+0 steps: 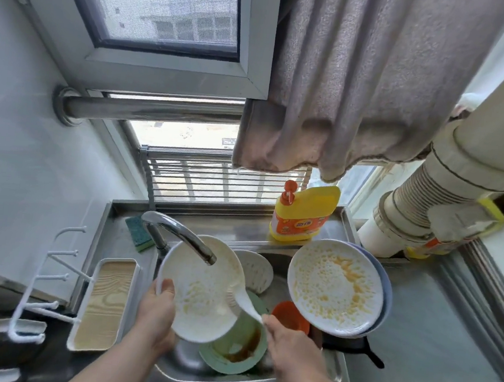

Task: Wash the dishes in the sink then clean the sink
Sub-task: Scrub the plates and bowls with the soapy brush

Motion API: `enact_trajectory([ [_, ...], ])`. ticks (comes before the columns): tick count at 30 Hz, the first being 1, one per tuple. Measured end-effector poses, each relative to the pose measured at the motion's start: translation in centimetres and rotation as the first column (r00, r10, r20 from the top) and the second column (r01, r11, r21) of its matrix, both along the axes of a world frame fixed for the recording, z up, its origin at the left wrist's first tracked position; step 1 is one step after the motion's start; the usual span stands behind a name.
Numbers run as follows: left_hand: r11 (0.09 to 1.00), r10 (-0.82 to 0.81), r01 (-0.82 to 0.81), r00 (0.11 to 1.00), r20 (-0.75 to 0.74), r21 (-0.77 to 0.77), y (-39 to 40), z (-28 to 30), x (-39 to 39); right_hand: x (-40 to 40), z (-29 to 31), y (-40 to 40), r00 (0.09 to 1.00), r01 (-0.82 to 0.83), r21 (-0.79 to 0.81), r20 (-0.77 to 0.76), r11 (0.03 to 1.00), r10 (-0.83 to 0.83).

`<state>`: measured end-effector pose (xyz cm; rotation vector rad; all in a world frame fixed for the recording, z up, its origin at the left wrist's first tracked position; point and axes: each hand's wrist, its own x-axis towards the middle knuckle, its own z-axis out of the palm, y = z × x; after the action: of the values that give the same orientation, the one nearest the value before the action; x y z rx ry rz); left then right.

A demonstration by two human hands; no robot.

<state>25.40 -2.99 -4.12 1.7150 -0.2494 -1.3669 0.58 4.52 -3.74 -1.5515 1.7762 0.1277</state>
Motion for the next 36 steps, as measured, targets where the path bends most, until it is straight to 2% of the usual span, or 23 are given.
enact_trajectory([
  [2,0.999,0.022,-0.022,1.000,-0.011,-0.025,-0.7,-0.1,0.0,1.9,0.8,1.1,0.998,-0.028,0.019,0.058,0.999,0.027],
  [5,0.998,-0.016,0.018,1.000,0.021,-0.061,-1.2,0.1,-0.1,3.8,1.7,4.1,0.999,-0.012,-0.018,0.036,1.000,0.013],
  [7,0.997,-0.056,0.058,0.998,0.032,-0.047,-0.5,0.0,0.0,2.1,1.1,2.9,0.999,0.019,0.013,0.051,1.000,-0.020],
  [9,0.993,-0.113,0.114,0.993,0.041,-0.026,0.6,-0.6,0.2,0.2,0.9,0.4,0.999,0.046,0.016,0.003,0.999,-0.046],
  [11,0.989,-0.150,0.150,0.989,-0.010,-0.003,1.2,-0.8,0.1,-0.3,1.3,-1.9,0.999,0.024,-0.073,-0.040,0.997,-0.027],
  [14,0.996,-0.092,0.092,0.993,-0.070,-0.010,0.7,-0.7,-0.4,1.0,2.0,-2.1,1.000,0.000,-0.105,-0.004,0.994,0.000],
  [17,1.000,0.002,-0.004,0.996,-0.086,-0.025,-0.4,-0.7,-0.3,4.1,2.6,1.4,0.996,-0.009,-0.015,0.086,1.000,0.010],
  [19,1.000,-0.019,0.019,0.997,-0.071,-0.004,-0.3,-1.3,-0.3,6.6,3.3,2.3,0.991,-0.028,0.007,0.131,1.000,0.026],
  [22,0.997,-0.073,0.074,0.993,-0.091,0.011,1.0,-1.1,-1.3,8.0,3.5,-1.4,0.990,0.024,-0.087,0.141,0.996,-0.011],
  [25,0.997,-0.080,0.081,0.984,-0.162,0.001,1.3,-0.7,-1.3,4.1,2.0,-5.2,0.997,0.066,-0.129,0.052,0.989,-0.059],
  [28,0.996,-0.088,0.086,0.983,-0.162,-0.018,0.1,-1.7,0.6,-0.2,0.3,-3.0,0.999,-0.030,-0.070,0.009,0.997,0.031],
  [31,0.992,-0.089,0.102,0.983,-0.162,0.074,-0.7,-2.5,1.7,0.2,0.8,-0.2,0.980,-0.186,-0.018,0.073,0.982,0.186],
  [33,0.982,-0.107,0.138,0.969,-0.221,0.130,-0.8,-3.4,1.6,2.5,1.8,-0.8,0.960,-0.256,-0.076,0.102,0.964,0.263],
  [36,0.971,-0.157,0.204,0.938,-0.310,0.126,-0.9,-3.3,0.7,4.7,3.2,-4.5,0.975,-0.214,-0.183,0.024,0.960,0.222],
])
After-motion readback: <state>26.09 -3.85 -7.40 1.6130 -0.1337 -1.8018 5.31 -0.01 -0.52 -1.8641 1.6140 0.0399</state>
